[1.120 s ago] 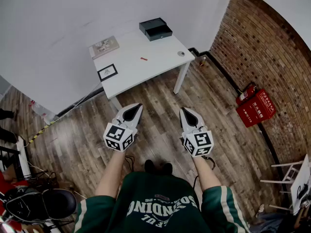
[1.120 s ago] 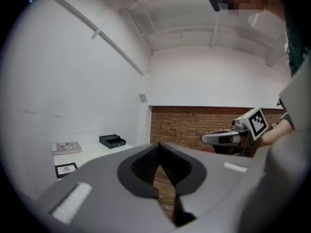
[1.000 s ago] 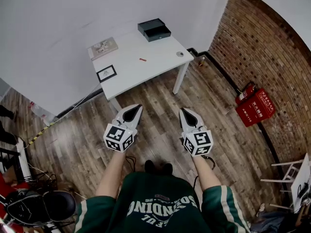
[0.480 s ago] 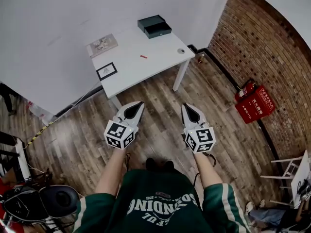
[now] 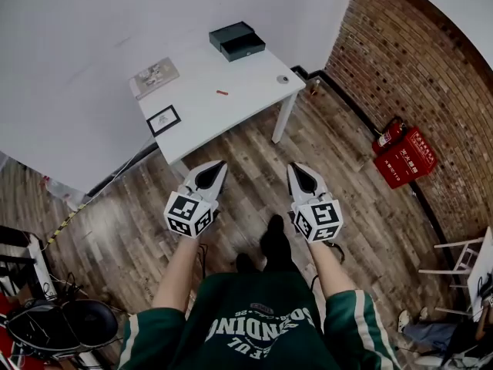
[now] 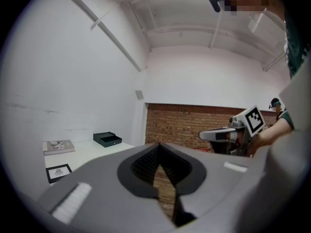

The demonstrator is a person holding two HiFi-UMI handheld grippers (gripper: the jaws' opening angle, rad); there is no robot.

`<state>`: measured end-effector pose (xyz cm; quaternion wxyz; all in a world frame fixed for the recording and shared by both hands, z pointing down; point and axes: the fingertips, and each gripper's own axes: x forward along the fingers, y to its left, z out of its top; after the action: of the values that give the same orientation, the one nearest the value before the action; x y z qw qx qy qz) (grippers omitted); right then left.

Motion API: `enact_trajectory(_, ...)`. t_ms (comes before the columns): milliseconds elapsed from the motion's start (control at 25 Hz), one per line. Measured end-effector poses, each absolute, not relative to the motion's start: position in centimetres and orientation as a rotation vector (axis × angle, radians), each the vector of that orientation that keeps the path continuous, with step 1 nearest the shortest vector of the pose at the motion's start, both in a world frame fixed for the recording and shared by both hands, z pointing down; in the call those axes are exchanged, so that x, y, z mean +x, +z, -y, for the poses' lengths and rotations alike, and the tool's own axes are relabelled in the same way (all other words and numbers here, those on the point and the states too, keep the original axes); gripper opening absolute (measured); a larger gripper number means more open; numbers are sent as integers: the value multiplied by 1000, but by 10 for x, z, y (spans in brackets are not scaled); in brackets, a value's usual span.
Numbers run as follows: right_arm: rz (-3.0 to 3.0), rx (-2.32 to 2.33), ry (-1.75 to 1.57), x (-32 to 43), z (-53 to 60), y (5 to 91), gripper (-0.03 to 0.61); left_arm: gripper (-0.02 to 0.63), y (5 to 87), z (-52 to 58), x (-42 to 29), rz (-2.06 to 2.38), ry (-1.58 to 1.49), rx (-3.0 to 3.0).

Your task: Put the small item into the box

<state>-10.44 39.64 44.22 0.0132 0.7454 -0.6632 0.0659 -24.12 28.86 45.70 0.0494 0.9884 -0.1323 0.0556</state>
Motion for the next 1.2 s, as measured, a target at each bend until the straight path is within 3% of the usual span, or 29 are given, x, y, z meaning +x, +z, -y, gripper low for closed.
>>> enact_trajectory(1200,2326,2095,287,118,-193,449,3,52,459,-117,-31,677,228,2947)
